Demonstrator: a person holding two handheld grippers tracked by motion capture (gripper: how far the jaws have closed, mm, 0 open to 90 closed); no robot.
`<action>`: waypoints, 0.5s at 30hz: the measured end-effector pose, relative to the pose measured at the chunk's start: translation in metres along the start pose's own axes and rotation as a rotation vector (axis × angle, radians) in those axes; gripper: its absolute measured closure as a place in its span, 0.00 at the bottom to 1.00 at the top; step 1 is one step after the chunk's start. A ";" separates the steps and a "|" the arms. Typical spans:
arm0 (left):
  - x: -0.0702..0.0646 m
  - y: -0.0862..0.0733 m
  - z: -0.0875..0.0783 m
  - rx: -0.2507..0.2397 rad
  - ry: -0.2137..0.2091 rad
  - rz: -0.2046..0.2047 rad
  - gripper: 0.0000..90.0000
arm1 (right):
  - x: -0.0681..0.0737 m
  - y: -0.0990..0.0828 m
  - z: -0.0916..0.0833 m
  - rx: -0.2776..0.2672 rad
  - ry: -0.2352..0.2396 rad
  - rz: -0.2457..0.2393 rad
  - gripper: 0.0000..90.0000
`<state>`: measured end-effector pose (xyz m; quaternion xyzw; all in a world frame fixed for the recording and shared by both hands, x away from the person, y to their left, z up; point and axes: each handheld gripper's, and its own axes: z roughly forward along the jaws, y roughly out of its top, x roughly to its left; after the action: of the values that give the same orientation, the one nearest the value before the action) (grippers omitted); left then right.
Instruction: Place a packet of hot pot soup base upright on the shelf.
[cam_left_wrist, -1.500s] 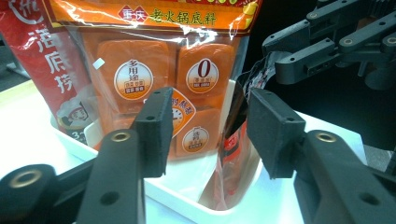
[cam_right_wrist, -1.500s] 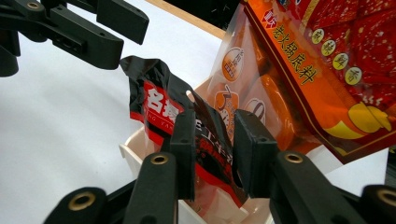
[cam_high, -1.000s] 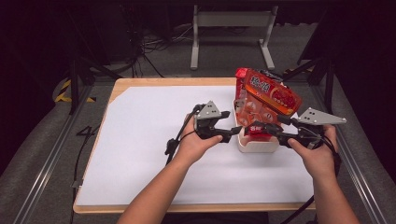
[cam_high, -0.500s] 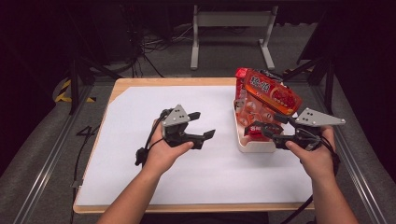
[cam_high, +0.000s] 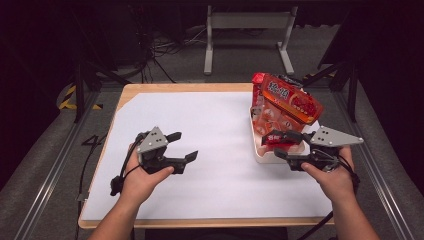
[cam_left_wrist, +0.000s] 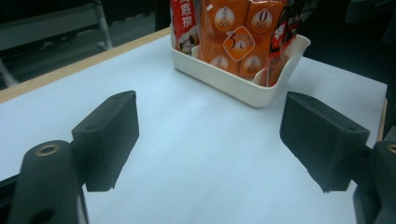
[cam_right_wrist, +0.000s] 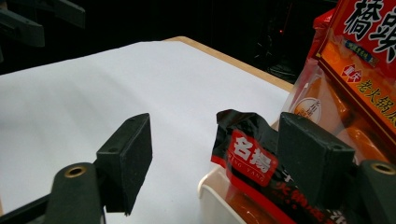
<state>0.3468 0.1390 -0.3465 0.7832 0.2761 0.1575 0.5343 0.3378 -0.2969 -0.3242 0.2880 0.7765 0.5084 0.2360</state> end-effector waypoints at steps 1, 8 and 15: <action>0.001 -0.003 -0.004 0.001 0.012 0.004 0.23 | 0.001 -0.002 0.000 -0.004 -0.001 -0.001 0.31; 0.005 -0.025 -0.030 -0.010 0.057 -0.014 0.23 | 0.003 -0.013 0.001 -0.008 0.004 0.003 0.31; 0.014 -0.048 -0.043 -0.005 0.091 -0.076 0.23 | 0.000 -0.021 0.002 -0.020 0.004 0.017 0.31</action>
<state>0.3226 0.1927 -0.3751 0.7629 0.3290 0.1732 0.5290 0.3340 -0.3024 -0.3447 0.2913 0.7693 0.5187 0.2330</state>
